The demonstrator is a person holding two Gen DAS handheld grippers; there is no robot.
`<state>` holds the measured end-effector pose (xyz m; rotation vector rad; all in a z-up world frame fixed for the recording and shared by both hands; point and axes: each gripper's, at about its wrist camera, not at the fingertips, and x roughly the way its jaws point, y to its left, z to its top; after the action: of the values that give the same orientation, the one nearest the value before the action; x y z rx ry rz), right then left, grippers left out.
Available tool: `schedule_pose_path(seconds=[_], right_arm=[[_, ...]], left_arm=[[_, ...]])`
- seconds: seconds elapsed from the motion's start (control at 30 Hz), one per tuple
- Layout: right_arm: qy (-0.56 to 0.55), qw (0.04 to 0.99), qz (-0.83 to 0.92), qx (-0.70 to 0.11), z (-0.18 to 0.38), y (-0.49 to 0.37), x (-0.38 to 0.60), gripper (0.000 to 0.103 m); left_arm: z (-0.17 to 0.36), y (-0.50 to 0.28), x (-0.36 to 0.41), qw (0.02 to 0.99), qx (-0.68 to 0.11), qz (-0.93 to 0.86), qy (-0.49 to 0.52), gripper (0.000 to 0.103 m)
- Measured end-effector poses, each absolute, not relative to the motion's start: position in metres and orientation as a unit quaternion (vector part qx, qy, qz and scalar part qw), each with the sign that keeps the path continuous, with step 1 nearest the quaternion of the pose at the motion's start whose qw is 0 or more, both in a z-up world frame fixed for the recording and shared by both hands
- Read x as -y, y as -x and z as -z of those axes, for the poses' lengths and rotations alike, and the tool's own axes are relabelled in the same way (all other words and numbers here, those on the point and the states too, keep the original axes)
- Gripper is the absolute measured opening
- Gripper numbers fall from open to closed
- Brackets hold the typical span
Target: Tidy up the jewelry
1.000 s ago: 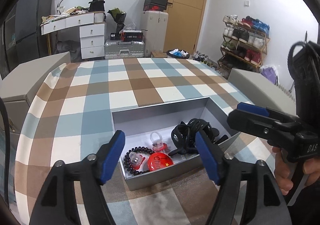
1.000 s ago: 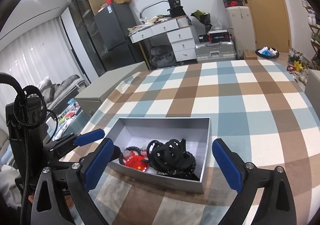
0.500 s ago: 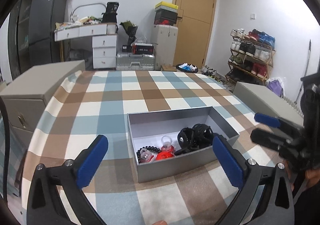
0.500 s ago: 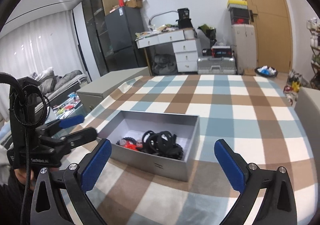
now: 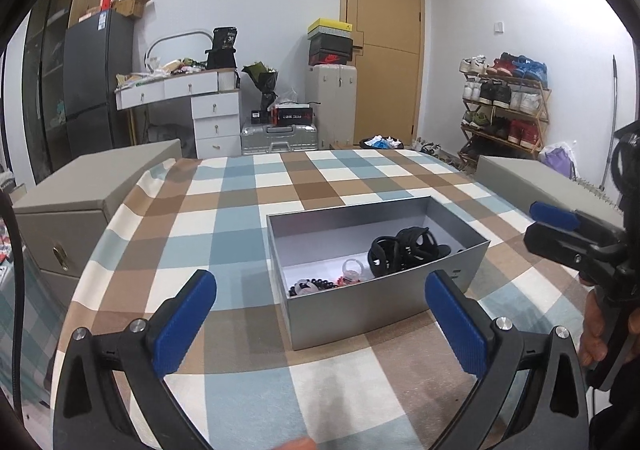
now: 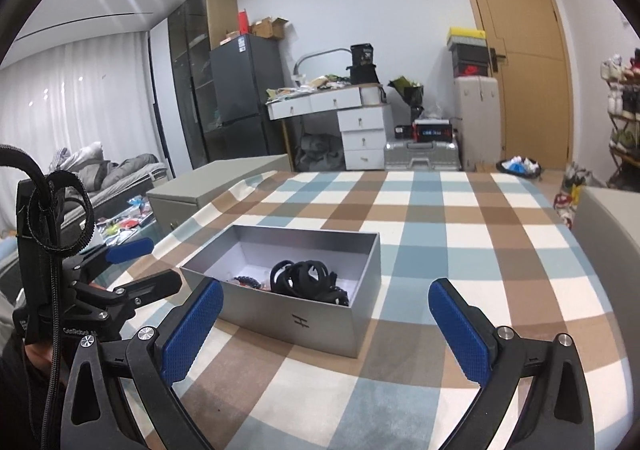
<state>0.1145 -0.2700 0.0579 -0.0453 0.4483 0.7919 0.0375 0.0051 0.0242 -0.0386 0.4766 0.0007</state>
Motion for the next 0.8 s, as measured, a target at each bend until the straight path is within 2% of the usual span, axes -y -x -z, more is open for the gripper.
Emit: schedule_pose_path(seconds=[0.27,0.8], right_arm=[[0.041,0.903,-0.384,-0.189,-0.057,-0.104,0.266,0.103],[0.048,0.901,-0.387,-0.188,-0.056,-0.103,0.264,0.103]], left_arm=[[-0.024,-0.034,-0.004,0.972,-0.233,0.01,0.021,0.102],[-0.024,-0.034,-0.001,0.972,-0.234,0.007,0.014,0.102]])
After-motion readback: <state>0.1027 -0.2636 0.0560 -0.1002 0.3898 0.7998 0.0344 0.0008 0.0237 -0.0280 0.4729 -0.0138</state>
